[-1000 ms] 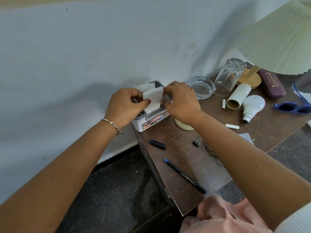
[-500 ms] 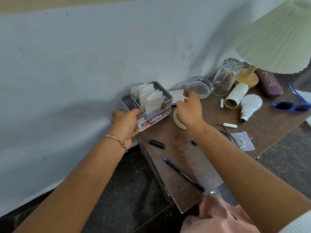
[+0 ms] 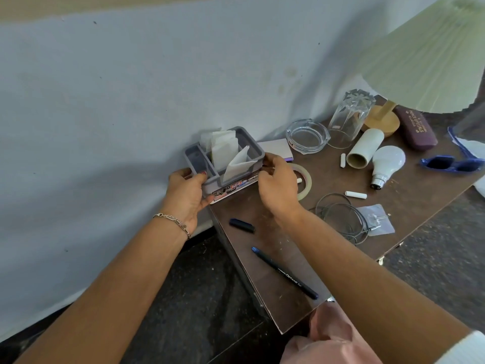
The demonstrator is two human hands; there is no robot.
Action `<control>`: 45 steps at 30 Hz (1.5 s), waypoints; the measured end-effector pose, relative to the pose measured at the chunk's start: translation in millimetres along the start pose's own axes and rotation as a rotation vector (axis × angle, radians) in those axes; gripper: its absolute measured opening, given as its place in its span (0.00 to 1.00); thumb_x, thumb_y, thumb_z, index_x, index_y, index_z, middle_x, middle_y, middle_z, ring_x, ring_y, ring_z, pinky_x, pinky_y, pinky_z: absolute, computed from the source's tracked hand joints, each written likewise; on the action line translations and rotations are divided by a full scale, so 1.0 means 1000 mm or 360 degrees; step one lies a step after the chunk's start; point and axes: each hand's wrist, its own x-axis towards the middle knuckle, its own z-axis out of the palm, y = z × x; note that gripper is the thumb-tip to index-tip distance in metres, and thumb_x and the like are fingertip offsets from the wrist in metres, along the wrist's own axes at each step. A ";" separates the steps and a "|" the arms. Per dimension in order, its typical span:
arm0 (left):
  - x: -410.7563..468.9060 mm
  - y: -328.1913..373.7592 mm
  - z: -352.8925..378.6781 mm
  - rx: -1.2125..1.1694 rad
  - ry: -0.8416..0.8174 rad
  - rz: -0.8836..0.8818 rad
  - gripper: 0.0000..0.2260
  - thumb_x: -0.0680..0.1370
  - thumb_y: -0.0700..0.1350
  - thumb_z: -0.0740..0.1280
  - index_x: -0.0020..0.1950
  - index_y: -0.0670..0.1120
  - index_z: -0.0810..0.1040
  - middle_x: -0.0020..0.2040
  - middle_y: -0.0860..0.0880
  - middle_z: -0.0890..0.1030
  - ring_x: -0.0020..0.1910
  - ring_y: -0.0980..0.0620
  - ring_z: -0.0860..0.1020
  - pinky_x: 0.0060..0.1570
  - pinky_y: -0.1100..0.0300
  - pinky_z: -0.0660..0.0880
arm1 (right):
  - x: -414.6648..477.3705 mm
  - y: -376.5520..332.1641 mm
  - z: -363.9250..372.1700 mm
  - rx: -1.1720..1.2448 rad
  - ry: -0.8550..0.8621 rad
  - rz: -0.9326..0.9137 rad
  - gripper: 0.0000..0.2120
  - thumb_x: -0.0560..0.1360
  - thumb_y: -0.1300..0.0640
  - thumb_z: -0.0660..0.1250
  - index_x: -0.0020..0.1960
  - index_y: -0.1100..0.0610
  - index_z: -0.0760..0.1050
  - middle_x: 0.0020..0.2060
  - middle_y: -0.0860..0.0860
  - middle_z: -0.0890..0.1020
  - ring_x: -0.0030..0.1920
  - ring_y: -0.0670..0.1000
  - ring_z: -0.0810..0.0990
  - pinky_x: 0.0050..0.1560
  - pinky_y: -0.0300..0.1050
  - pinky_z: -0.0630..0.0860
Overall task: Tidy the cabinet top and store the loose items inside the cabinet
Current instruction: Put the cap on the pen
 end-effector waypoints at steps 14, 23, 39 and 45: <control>-0.065 -0.013 0.015 0.0867 0.0229 0.1198 0.16 0.72 0.40 0.69 0.59 0.45 0.71 0.56 0.51 0.69 0.56 0.53 0.68 0.57 0.62 0.66 | -0.027 0.027 -0.088 -0.0034 0.0223 0.0051 0.16 0.74 0.66 0.61 0.59 0.54 0.76 0.51 0.46 0.80 0.51 0.45 0.78 0.55 0.40 0.75; -0.044 -0.048 0.004 0.1938 -0.0489 0.1108 0.15 0.73 0.43 0.72 0.59 0.52 0.80 0.57 0.49 0.76 0.58 0.49 0.75 0.58 0.56 0.72 | -0.077 0.045 -0.079 -0.0857 -0.0469 -0.0276 0.09 0.67 0.49 0.76 0.40 0.52 0.79 0.34 0.44 0.80 0.36 0.44 0.79 0.39 0.37 0.73; -0.025 -0.061 -0.006 0.2006 -0.0510 0.1202 0.11 0.74 0.48 0.70 0.57 0.53 0.81 0.55 0.51 0.78 0.57 0.51 0.74 0.56 0.57 0.72 | -0.078 0.053 -0.061 -0.1043 -0.0619 -0.0413 0.07 0.68 0.53 0.71 0.46 0.51 0.81 0.38 0.45 0.82 0.41 0.47 0.80 0.42 0.39 0.74; -0.034 -0.056 -0.010 0.1409 -0.0552 0.0969 0.07 0.76 0.46 0.69 0.53 0.52 0.80 0.44 0.54 0.79 0.44 0.55 0.76 0.41 0.67 0.70 | -0.069 0.041 -0.065 0.0109 -0.0094 0.0025 0.03 0.71 0.61 0.71 0.44 0.56 0.78 0.34 0.47 0.80 0.34 0.45 0.78 0.40 0.41 0.78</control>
